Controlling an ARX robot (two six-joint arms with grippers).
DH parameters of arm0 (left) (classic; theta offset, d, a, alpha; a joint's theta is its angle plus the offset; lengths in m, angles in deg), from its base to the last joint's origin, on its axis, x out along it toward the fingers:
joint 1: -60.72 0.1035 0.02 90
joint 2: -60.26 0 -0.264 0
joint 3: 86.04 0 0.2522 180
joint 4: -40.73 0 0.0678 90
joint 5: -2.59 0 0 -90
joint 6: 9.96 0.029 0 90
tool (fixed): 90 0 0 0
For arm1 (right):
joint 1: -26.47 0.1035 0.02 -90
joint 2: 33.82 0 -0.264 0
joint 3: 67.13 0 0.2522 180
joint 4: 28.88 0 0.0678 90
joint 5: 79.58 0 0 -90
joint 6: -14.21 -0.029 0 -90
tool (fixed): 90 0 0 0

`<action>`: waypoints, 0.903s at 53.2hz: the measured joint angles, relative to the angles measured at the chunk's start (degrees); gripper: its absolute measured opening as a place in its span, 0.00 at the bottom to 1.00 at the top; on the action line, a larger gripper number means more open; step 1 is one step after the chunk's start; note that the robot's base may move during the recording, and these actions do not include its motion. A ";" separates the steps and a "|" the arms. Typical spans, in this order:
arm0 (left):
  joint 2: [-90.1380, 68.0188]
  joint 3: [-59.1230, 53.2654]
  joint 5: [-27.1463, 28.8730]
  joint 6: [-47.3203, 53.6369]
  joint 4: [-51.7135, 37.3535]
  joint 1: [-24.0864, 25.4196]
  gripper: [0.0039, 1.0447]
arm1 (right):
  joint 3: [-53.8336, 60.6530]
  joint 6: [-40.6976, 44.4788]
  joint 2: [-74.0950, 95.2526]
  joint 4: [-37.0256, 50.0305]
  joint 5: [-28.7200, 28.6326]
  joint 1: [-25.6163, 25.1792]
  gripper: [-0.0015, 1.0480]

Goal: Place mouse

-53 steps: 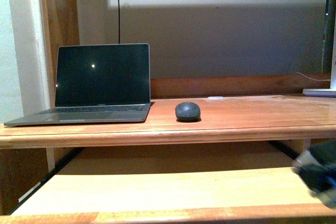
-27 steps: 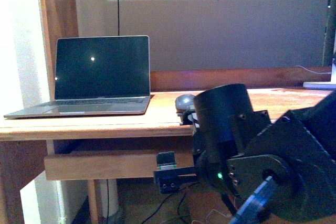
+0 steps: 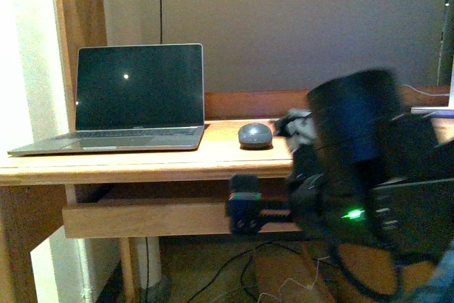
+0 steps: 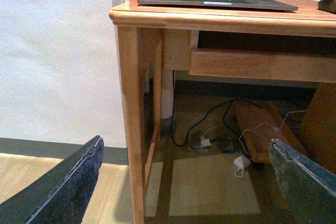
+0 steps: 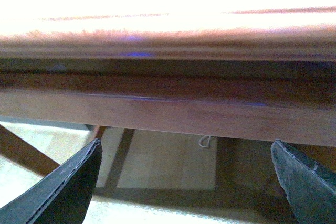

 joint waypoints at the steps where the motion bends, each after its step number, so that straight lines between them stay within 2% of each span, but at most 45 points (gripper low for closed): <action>1: 0.00 0.00 0.00 0.00 0.00 0.00 0.93 | 2.16 -0.48 -2.78 0.09 -0.55 -0.48 0.93; 9: 0.00 0.00 0.00 0.00 0.00 0.00 0.93 | 19.17 -3.17 -24.72 -3.48 -5.60 -6.16 0.93; 17: 0.00 0.00 0.00 0.00 0.00 0.00 0.93 | 34.51 -6.47 -46.77 -12.57 -10.40 -16.35 0.93; 21: 0.00 0.00 0.00 0.00 0.00 0.00 0.93 | 38.71 -6.93 -56.94 -17.68 -12.85 -19.85 0.93; 30: 0.00 0.00 0.00 0.00 0.00 0.00 0.93 | 44.13 -5.95 -77.37 -30.16 -18.16 -23.45 0.93; 34: 0.00 0.00 -0.02 0.00 0.00 0.00 0.93 | 45.79 -5.90 -87.30 -36.74 -23.06 -28.13 0.93; 37: 0.00 0.00 0.00 0.00 0.00 0.00 0.93 | 47.32 -5.53 -90.31 -37.81 -26.82 -32.09 0.93; 38: 0.00 0.00 0.00 0.00 0.00 0.00 0.93 | 48.06 -4.98 -91.06 -37.31 -26.82 -32.89 0.92; 43: 0.02 0.00 0.04 0.00 0.00 0.00 0.93 | 53.18 2.93 -95.06 -28.28 -15.34 -33.03 0.78; 48: 0.02 0.00 -0.09 0.00 0.00 0.00 0.93 | 54.36 7.39 -96.70 -26.03 -13.00 -33.14 0.65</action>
